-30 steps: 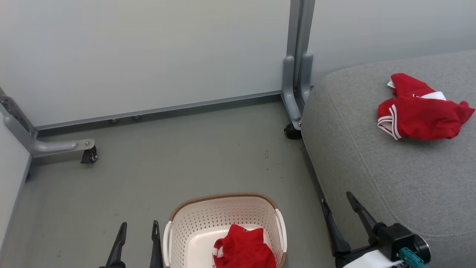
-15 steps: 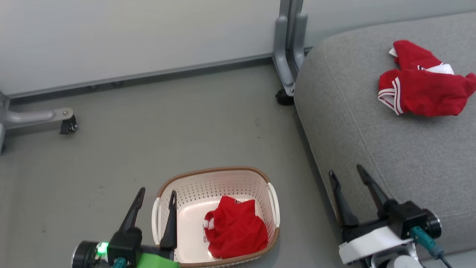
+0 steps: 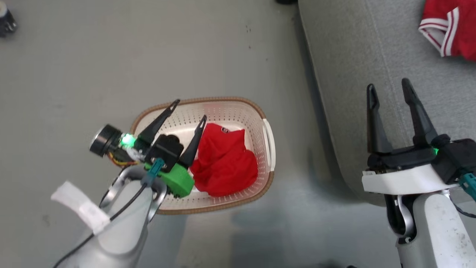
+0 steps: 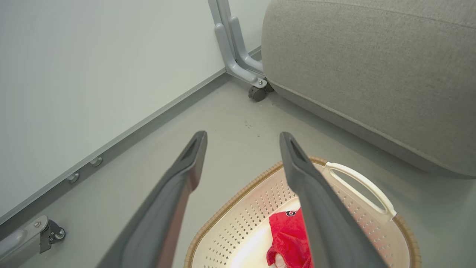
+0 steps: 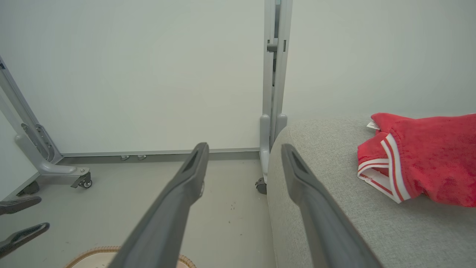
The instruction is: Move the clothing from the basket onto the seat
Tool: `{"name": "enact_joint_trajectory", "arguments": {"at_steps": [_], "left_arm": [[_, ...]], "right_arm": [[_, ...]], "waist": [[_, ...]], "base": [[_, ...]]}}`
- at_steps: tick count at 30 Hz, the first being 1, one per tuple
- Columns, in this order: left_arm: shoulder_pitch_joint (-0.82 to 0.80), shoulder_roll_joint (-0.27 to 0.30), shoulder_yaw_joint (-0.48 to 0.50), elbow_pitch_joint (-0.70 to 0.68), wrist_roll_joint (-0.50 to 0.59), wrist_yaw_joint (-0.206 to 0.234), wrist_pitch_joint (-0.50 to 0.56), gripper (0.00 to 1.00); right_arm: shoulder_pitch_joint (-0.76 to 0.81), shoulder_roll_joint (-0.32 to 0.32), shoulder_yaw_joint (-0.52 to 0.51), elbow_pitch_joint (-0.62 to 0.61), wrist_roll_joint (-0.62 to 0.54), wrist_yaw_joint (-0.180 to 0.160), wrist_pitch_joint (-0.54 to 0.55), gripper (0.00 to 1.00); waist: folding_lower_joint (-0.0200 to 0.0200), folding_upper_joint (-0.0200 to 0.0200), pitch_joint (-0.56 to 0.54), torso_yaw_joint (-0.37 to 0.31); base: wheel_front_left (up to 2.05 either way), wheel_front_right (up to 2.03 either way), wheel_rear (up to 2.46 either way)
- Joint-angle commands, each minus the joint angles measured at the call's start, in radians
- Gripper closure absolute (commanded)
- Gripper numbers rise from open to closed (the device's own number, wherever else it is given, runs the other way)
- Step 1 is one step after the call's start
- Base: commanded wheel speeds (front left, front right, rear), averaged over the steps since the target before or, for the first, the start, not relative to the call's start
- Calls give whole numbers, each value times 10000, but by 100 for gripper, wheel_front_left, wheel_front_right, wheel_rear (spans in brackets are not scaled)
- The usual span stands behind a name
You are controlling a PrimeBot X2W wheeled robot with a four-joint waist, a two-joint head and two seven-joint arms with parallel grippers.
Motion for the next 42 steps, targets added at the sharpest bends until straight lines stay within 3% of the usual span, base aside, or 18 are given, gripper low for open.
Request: {"name": "enact_joint_trajectory", "arguments": {"at_steps": [1, 9, 17, 21, 27, 36, 37, 38, 39, 42], "left_arm": [[-749, 81, -409, 409, -13, -30, -4, 0], [-3757, 269, -4459, 3609, -1681, -30, 348, 0], [-5214, 720, -7588, 4799, -4110, -30, 1538, 0], [-5734, 1017, -8270, 5011, -4778, -31, 1866, 0], [-6186, 1219, -8529, 5062, -5143, -31, 2248, 0], [-5849, 1385, -8544, 4651, -4676, -32, 2955, 0], [-5829, 1424, -8546, 4563, -4589, -32, 2999, 17], [-5822, 1478, -8539, 4442, -4510, -32, 2950, 63], [-5818, 1542, -8537, 4341, -4449, -32, 2859, 100], [-5895, 1661, -8541, 4195, -4107, -32, 2442, 100]], "right_arm": [[-286, -12, -18, -162, -98, -14, -34, 0], [-906, -14, 130, -790, 52, -14, -33, 0], [-1132, -6, 473, -1392, 412, -14, -34, 0], [-1153, -5, 547, -1501, 498, -14, -34, 0], [-1175, -8, 658, -1572, 572, -14, -34, 0], [-1024, -8, 792, -1634, 607, -14, -34, 0], [-1039, -8, 799, -1635, 609, -14, -34, 0], [-1072, -8, 806, -1635, 620, -14, -34, 0], [-1107, -9, 811, -1633, 633, -14, -34, 0], [-1227, -7, 778, -1613, 664, -14, -34, 0]], "waist": [[-1, 0, 2461, -108], [-1, 0, 3810, -694], [-1, 0, 4816, -1282], [-1, 0, 5237, -1445], [-1, 0, 5650, -1551], [-1, 0, 5794, -1610], [-1, 0, 5795, -1616], [-1, 0, 5796, -1623], [-1, 0, 5794, -1631], [-1, 0, 5762, -1612]], "base": [[0, 0, 0], [0, 0, 0], [0, 0, 0], [0, 0, 0], [0, 0, 0], [0, 0, 0], [0, 0, 0], [0, 0, 0], [0, 0, 0], [0, 0, 0]]}}
